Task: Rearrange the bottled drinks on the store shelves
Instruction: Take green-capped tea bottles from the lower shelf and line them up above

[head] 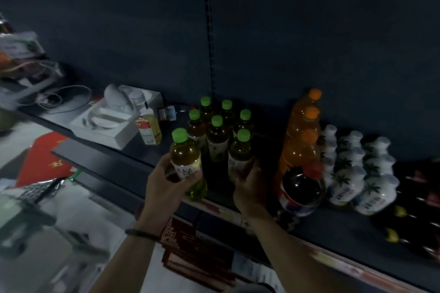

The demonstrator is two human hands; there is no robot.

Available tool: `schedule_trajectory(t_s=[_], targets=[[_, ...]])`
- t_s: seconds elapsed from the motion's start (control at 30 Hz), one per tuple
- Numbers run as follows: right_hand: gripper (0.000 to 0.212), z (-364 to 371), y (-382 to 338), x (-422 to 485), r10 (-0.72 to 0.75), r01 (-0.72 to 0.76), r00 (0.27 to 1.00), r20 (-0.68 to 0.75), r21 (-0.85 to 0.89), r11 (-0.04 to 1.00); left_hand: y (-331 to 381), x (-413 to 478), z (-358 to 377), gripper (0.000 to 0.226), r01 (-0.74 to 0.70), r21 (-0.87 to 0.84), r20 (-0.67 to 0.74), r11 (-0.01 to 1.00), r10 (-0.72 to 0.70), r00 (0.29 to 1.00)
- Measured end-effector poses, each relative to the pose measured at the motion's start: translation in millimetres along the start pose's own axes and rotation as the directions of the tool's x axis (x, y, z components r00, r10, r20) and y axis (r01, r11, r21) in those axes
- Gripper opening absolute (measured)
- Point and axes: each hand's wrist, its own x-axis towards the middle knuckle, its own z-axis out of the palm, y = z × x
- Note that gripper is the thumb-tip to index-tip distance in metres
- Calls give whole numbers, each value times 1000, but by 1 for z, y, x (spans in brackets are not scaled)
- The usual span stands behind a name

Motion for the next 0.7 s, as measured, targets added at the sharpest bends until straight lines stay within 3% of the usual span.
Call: schedule_trajectory(t_s=[0.17,0.27,0.5,0.7], targets=[[59,18,-5,6,-130,135,984,-121,37,990,-8,37,-9,57,-19,13,129,1000,17,992],[58,28,2,15,-214,185,953,-216,-146,972,-9,51,-15,56,-38,28,208,999,31,978],[46,39,3,24,-190,104,928,-321,-268,958,-11,67,-17,58,-38,2,339,999,35,940],[39,39,-6,27,-153,111,942,-300,-152,982,-1,68,-12,56,-56,8,392,998,48,919]])
